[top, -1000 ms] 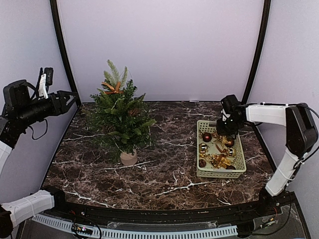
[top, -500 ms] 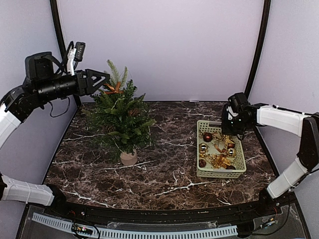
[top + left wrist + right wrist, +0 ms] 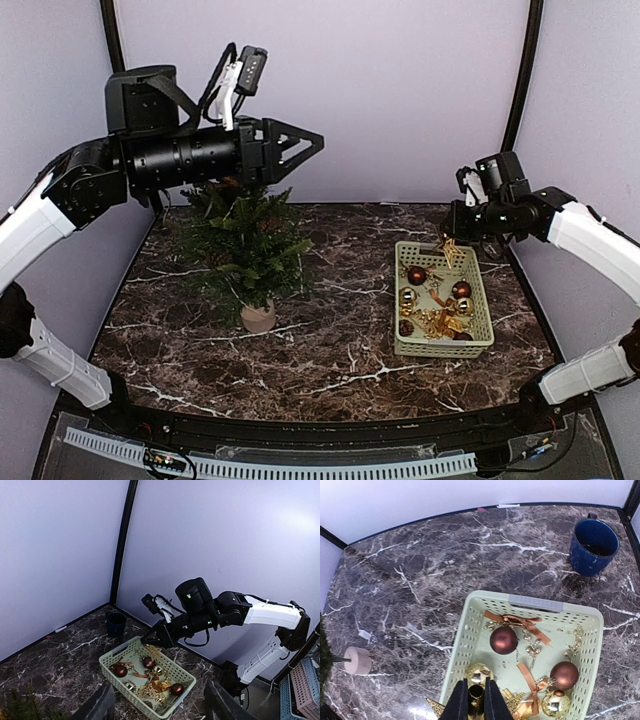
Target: Decorate the small christmas tree
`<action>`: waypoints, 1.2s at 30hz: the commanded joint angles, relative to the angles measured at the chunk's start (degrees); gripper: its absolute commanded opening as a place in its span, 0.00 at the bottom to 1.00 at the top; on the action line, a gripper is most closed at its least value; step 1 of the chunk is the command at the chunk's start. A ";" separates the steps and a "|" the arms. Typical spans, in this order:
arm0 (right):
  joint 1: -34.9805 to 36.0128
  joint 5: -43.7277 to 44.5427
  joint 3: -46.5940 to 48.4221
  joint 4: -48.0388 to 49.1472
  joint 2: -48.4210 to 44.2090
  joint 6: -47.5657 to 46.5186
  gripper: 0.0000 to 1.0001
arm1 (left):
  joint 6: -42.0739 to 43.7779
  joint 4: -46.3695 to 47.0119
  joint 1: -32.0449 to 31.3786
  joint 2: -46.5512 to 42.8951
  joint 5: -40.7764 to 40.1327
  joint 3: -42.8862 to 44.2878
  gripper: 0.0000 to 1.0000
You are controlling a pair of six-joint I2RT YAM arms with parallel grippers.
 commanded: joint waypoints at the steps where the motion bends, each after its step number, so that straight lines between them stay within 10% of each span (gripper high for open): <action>1: 3.03 -1.02 4.26 -0.62 -2.19 2.47 0.11 | -0.47 2.17 -6.02 5.88 -3.75 7.08 0.63; 27: 20.65 7.05 14.60 3.02 -3.09 3.95 0.13 | -16.06 -9.57 -3.93 30.19 -0.21 21.53 0.69; 36: 22.72 7.51 14.29 3.73 -3.05 3.09 0.13 | -17.20 -8.52 -2.50 32.55 2.59 21.42 0.49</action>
